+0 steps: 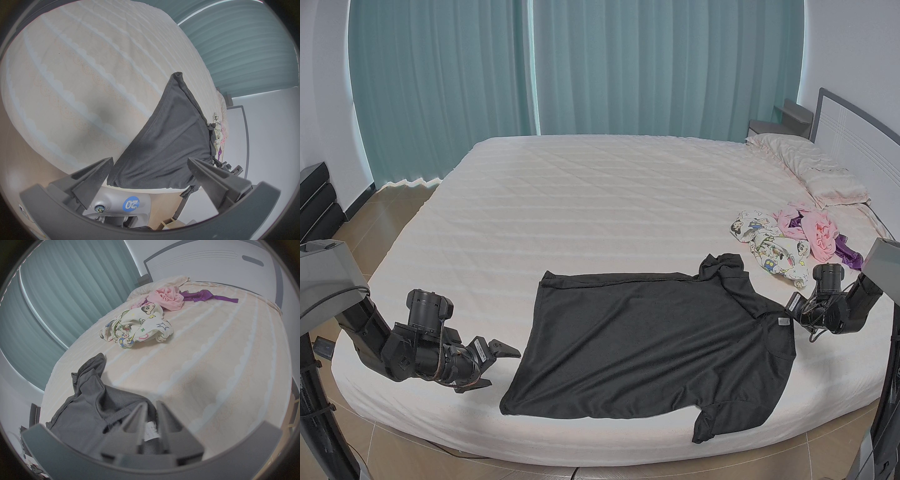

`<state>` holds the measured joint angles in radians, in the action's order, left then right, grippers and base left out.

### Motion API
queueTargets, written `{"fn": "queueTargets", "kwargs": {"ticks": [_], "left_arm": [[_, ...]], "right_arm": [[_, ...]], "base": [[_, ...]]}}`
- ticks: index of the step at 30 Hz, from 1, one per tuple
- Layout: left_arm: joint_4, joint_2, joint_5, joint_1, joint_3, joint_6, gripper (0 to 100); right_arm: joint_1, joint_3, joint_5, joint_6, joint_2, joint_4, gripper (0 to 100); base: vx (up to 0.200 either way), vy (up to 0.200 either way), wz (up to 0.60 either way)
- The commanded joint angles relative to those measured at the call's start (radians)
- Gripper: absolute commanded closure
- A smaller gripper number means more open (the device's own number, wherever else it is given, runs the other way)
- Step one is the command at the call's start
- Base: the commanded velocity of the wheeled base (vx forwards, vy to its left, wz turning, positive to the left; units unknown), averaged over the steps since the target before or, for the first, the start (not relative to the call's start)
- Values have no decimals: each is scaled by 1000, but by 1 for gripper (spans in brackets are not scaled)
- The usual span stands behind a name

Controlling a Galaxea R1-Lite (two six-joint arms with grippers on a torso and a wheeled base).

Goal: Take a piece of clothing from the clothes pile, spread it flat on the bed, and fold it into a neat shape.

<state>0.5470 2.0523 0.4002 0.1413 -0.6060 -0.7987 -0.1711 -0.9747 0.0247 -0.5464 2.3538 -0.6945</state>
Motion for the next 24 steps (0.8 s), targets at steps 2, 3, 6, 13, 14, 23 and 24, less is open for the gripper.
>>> {"fn": "queueTargets", "kwargs": {"ticks": [2, 3, 6, 13, 14, 23, 24], "left_arm": [[1, 2, 0, 0, 0, -2, 0], [1, 0, 0, 0, 0, -2, 0], [1, 0, 0, 0, 2, 0, 0], [1, -8, 2, 14, 5, 0, 0], [1, -8, 2, 17, 5, -2, 0], [1, 2, -3, 46, 3, -5, 0], [1, 2, -3, 46, 3, -4, 0]], "right_arm": [[-5, 1, -22, -1, 13, -10, 0], [-4, 11, -42, -4, 10, -45, 0], [-4, 28, -46, -32, 1, -97, 0], [-11, 143, -81, -66, -107, -120, 0], [-8, 160, -86, -67, -117, -120, 0], [85, 490, -121, -256, -234, -254, 0], [91, 516, -126, -251, -231, -293, 0]], "base": [[0, 0, 0], [0, 0, 0], [0, 0, 0], [0, 0, 0], [0, 0, 0], [-89, 0, 0], [-200, 0, 0]]}}
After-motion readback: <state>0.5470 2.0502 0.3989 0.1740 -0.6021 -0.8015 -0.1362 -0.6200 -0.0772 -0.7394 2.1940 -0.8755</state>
